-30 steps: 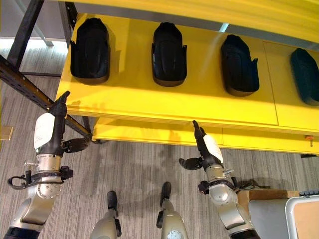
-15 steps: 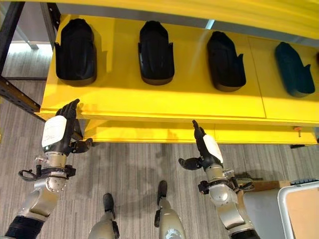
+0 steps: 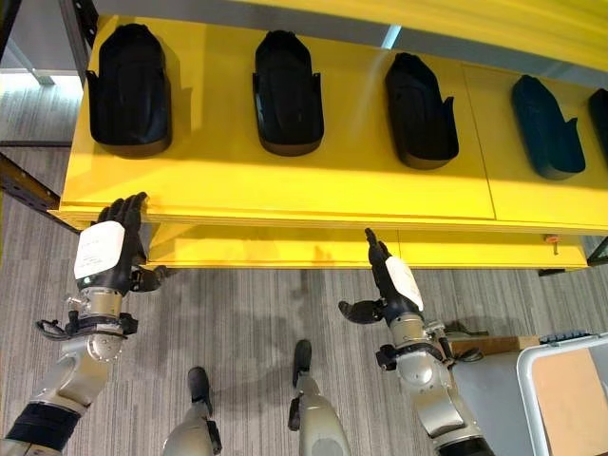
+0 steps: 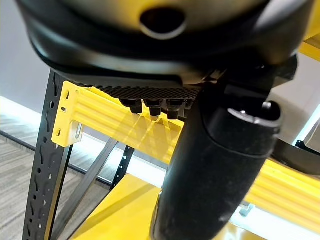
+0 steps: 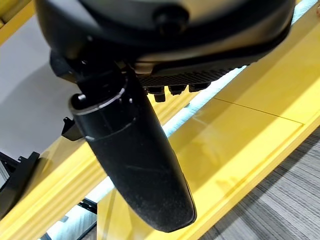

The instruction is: Move parts from the plastic box to the shelf.

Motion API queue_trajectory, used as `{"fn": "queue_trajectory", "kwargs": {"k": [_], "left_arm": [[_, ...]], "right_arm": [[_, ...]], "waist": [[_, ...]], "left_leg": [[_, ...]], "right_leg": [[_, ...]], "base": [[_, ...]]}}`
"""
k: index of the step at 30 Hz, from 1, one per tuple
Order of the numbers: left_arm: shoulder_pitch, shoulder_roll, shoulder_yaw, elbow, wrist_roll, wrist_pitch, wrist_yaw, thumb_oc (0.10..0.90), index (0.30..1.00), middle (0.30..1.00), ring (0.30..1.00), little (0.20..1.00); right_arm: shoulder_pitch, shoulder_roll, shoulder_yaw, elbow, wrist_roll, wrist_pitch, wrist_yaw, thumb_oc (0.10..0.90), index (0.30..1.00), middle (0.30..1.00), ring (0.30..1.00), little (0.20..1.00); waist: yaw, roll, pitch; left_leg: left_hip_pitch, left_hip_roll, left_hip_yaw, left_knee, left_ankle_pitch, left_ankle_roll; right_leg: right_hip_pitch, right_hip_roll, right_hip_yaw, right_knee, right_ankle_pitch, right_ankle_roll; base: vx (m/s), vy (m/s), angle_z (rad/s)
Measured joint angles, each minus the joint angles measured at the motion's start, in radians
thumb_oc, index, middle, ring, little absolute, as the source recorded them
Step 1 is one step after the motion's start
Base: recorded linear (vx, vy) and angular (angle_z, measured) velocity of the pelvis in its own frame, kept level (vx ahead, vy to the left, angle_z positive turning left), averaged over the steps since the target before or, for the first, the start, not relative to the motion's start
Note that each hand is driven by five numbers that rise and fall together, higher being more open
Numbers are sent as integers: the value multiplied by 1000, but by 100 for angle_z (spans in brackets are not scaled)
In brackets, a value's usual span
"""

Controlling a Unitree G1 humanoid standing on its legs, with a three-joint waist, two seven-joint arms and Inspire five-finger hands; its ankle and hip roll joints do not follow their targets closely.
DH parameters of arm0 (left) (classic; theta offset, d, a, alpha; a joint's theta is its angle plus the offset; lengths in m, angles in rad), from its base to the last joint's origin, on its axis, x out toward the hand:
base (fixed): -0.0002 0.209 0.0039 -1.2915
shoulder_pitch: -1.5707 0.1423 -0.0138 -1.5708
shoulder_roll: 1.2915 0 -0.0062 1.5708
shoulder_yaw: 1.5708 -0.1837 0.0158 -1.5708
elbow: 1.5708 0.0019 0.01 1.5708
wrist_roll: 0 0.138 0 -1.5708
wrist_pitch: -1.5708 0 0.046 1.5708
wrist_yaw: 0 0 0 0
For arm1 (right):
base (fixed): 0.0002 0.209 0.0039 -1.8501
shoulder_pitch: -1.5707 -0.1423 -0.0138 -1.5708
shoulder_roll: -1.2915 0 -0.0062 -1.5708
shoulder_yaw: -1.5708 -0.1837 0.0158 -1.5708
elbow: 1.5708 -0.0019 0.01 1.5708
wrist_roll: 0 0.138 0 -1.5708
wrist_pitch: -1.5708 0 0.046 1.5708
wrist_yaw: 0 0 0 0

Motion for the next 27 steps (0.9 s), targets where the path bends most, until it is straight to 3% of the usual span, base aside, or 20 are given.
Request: {"fn": "queue_trajectory", "kwargs": {"k": [6,11,19,27], "left_arm": [[-67,56,-29,50,9,20,41,900,1000,1000,1000,1000],[-94,72,-65,84,38,33,63,900,1000,1000,1000,1000],[-149,193,-151,94,92,46,53,900,1000,1000,1000,1000],[-177,259,-209,95,156,42,21,900,1000,1000,1000,1000]], "right_arm": [[1,3,8,1,0,-12,-11,900,1000,1000,1000,1000],[3,3,10,1,0,-21,-11,900,1000,1000,1000,1000],[2,3,21,0,0,-46,-14,900,1000,1000,1000,1000],[24,1,21,1,0,-52,-15,900,1000,1000,1000,1000]], "waist": [[-1,-27,0],[-1,-28,1],[1,-43,7],[8,-42,11]], "left_leg": [[-34,10,2,5,11,-3],[-42,11,0,6,14,-5],[-85,8,-16,20,21,-8],[-88,-4,-22,20,23,-6]], "right_leg": [[-35,9,1,0,4,-5],[-40,8,1,-1,6,-3],[-69,6,5,-1,10,3],[-66,-6,3,-1,10,3]], "base": [[1,4,-2],[-1,4,1],[1,7,5],[-6,2,3]]}}
